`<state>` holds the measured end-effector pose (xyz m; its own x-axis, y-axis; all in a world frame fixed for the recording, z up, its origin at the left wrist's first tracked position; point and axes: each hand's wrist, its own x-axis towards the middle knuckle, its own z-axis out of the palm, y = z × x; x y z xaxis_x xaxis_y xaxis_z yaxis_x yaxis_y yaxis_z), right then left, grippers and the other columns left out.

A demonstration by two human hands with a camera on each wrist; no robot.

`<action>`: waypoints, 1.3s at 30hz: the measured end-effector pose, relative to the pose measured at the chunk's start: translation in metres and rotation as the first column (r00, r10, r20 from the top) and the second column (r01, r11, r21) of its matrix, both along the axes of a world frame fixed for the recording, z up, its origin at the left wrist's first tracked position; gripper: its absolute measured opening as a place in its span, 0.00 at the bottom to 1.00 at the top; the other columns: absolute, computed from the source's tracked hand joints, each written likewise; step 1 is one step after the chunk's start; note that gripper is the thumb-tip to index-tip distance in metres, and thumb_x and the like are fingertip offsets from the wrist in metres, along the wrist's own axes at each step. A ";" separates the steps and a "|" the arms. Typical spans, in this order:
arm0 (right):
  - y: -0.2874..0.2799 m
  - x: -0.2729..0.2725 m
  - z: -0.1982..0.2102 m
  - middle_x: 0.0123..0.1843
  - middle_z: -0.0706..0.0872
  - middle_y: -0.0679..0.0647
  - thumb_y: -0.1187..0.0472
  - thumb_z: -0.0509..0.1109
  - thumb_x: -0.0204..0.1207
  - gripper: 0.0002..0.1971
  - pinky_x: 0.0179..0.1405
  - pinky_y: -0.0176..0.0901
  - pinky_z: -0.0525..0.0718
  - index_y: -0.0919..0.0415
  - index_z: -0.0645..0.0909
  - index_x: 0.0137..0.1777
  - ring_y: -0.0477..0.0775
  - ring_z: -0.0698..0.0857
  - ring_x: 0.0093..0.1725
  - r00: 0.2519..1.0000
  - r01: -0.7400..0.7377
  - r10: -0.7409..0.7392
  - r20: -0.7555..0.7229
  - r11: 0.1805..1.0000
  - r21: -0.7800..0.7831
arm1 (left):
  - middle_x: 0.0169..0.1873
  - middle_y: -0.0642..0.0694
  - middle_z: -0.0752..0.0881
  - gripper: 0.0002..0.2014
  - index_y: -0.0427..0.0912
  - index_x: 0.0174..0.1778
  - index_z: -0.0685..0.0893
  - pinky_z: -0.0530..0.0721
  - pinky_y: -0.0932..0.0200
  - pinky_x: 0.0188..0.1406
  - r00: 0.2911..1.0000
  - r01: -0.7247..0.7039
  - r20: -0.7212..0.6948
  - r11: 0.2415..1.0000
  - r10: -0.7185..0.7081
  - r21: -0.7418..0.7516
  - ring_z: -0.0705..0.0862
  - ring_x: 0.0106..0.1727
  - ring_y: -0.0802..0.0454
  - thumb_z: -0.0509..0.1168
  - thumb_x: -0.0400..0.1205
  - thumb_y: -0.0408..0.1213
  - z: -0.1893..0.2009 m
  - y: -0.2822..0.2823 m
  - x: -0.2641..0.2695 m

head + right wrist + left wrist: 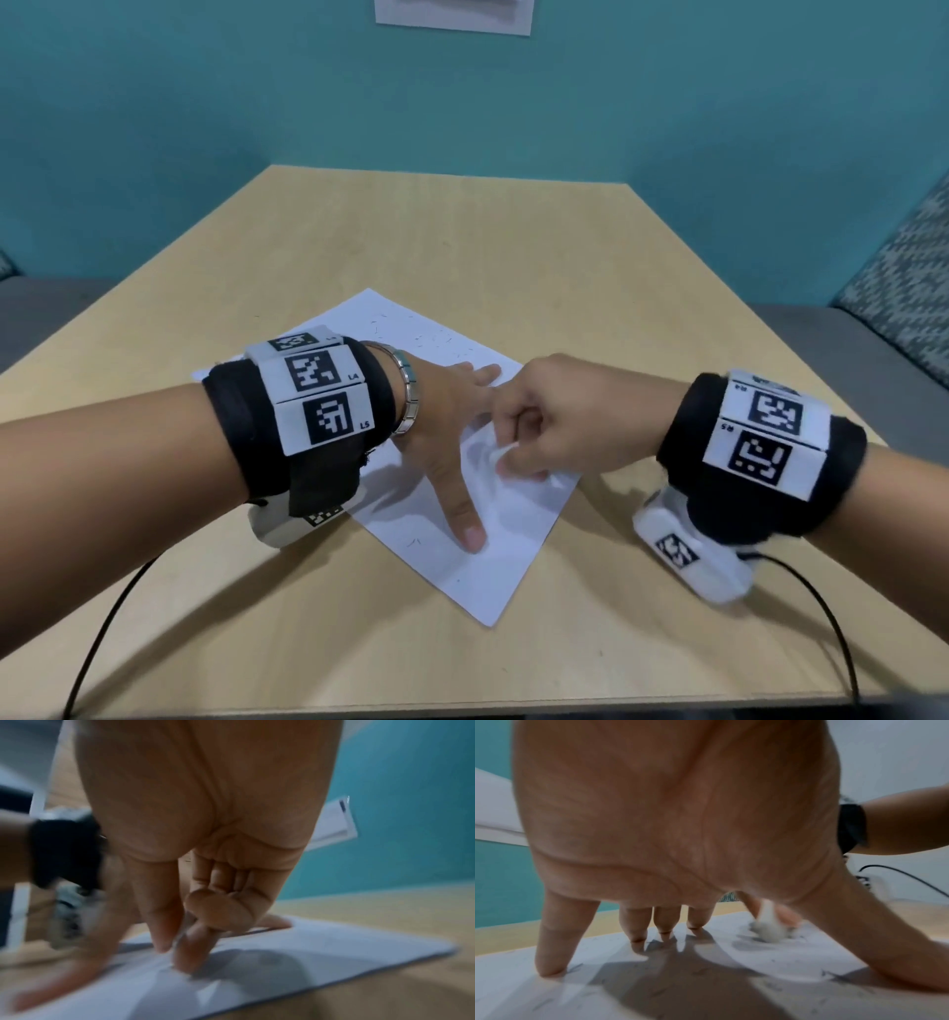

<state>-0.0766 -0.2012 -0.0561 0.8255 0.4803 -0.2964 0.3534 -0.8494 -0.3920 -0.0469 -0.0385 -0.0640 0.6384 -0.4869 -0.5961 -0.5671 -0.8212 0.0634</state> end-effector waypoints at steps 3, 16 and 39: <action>-0.002 0.011 0.005 0.24 0.83 0.41 0.61 0.76 0.73 0.07 0.27 0.31 0.76 0.57 0.83 0.34 0.40 0.79 0.28 0.997 -0.003 0.008 0.072 0.997 -0.078 | 0.82 0.69 0.35 0.66 0.80 0.78 0.42 0.55 0.34 0.80 1.000 -0.011 0.017 1.000 0.011 0.018 0.37 0.84 0.59 0.76 0.46 0.77 -0.001 0.000 0.001; -0.011 0.021 0.008 0.23 0.84 0.50 0.64 0.75 0.68 0.07 0.27 0.40 0.77 0.63 0.82 0.31 0.45 0.75 0.25 0.986 0.125 -0.118 0.116 0.990 -0.063 | 0.81 0.69 0.34 0.71 0.73 0.80 0.34 0.53 0.37 0.81 0.999 -0.030 0.030 0.999 0.029 0.040 0.37 0.84 0.62 0.77 0.50 0.75 0.002 0.001 0.000; -0.005 -0.005 0.001 0.25 0.83 0.45 0.63 0.75 0.73 0.08 0.27 0.35 0.78 0.57 0.83 0.33 0.41 0.77 0.24 0.998 -0.055 0.055 0.005 0.998 -0.038 | 0.83 0.63 0.34 0.64 0.81 0.77 0.44 0.59 0.38 0.80 0.999 -0.010 0.039 0.994 0.006 0.104 0.45 0.85 0.57 0.79 0.51 0.72 0.010 -0.011 -0.006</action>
<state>-0.0820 -0.2061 -0.0552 0.7998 0.5136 -0.3108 0.4022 -0.8428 -0.3577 -0.0525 -0.0494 -0.0542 0.6654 -0.4178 -0.6186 -0.5606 -0.8269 -0.0446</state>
